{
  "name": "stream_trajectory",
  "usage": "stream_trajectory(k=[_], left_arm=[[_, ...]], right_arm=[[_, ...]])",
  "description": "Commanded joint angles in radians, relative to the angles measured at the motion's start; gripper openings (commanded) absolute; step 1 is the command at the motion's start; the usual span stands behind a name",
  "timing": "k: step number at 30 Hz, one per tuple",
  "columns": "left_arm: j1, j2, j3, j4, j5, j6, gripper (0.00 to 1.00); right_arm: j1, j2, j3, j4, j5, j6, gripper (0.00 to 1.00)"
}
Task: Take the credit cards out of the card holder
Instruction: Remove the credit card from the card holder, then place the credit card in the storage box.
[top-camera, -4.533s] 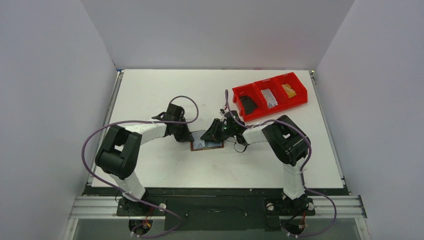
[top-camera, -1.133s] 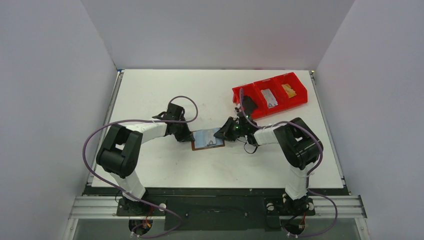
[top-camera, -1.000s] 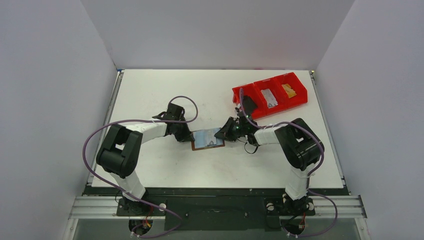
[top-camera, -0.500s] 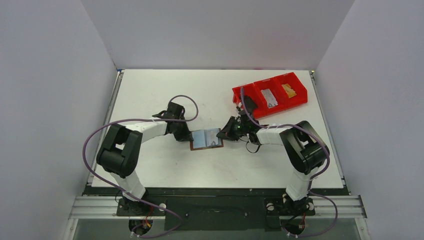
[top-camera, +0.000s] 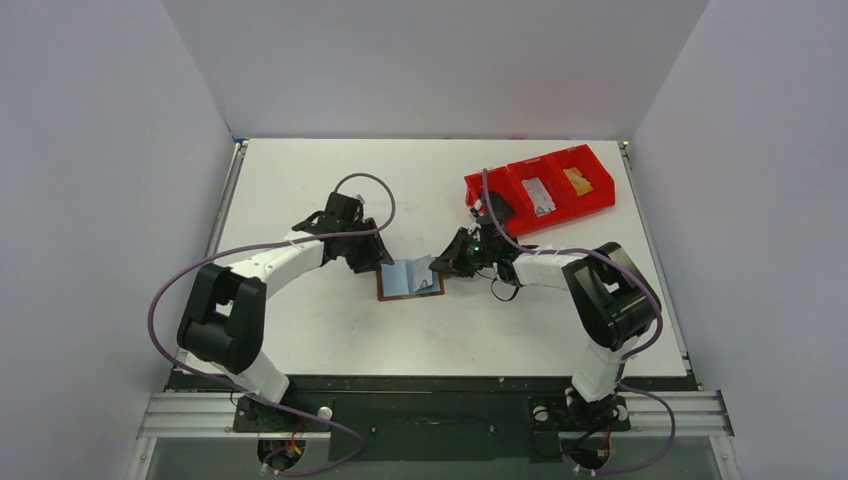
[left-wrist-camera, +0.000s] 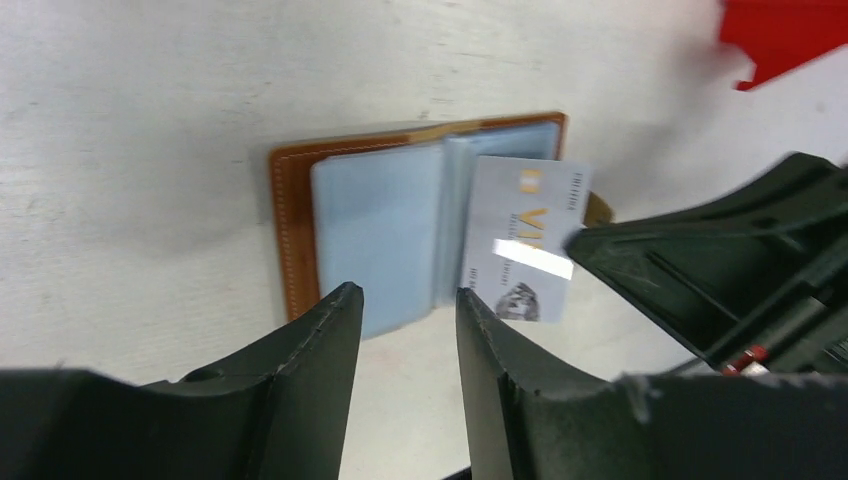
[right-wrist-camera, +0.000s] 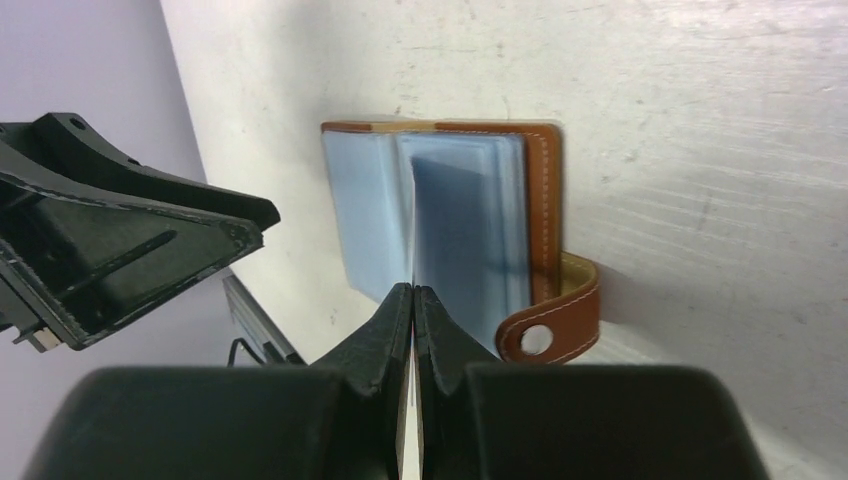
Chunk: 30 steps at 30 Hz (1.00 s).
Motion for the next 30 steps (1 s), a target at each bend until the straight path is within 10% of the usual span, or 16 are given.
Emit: stream_trajectory(k=[1, 26, 30], left_arm=[[0.021, -0.085, 0.028, 0.085, 0.141, -0.003, 0.38], [0.095, -0.165, -0.176, 0.617, 0.527, -0.309, 0.46], [0.097, -0.171, -0.194, 0.659, 0.544, -0.345, 0.32]], right_arm=[[-0.006, -0.082, 0.048, 0.076, -0.068, 0.058, 0.0], [0.009, -0.157, 0.034, 0.3, -0.179, 0.274, 0.0], [0.012, -0.159, 0.034, 0.298, -0.18, 0.274, 0.0]])
